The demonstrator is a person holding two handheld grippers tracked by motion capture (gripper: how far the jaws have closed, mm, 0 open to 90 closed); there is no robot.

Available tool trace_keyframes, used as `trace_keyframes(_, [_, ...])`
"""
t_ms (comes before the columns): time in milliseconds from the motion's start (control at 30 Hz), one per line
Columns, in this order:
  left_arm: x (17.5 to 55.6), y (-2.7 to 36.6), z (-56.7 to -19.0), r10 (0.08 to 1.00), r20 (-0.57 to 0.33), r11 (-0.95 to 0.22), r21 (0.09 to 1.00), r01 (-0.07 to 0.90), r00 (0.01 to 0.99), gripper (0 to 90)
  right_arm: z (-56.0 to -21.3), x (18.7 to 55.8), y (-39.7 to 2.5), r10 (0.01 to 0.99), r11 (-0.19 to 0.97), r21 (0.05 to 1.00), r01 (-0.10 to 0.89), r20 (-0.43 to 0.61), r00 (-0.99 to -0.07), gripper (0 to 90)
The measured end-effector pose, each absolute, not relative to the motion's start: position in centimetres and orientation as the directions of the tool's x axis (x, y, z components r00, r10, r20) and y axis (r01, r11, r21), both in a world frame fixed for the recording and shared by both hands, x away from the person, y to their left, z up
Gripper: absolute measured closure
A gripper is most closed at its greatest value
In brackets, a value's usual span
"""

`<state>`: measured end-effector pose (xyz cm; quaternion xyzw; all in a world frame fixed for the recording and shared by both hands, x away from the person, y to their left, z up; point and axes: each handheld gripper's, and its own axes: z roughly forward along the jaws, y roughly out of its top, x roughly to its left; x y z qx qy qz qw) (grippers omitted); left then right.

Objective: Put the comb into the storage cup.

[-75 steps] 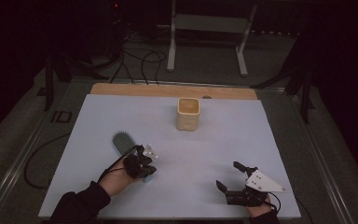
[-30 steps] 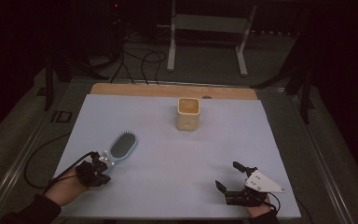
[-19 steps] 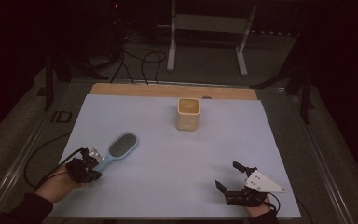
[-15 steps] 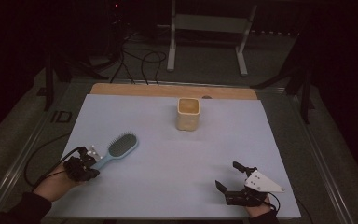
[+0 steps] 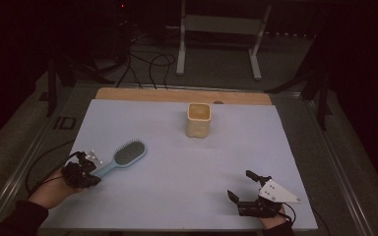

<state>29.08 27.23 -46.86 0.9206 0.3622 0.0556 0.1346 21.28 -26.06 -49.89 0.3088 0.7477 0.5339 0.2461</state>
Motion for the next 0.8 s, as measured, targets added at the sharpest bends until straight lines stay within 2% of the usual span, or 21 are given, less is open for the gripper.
trace_keyframes(700, [29.8,28.4,-40.9,0.675,-0.021,-0.660,0.429,0.616,0.737,89.7,-49.9,21.3,-26.1,0.724,0.241,0.950,0.200,-0.039,-0.688,8.7])
trace_keyframes(800, [30.2,28.7,-40.7,0.690,-0.010,-0.650,0.431,0.626,0.723,83.9,-49.9,21.4,-26.1,0.723,0.240,0.950,0.201,-0.037,-0.690,8.7])
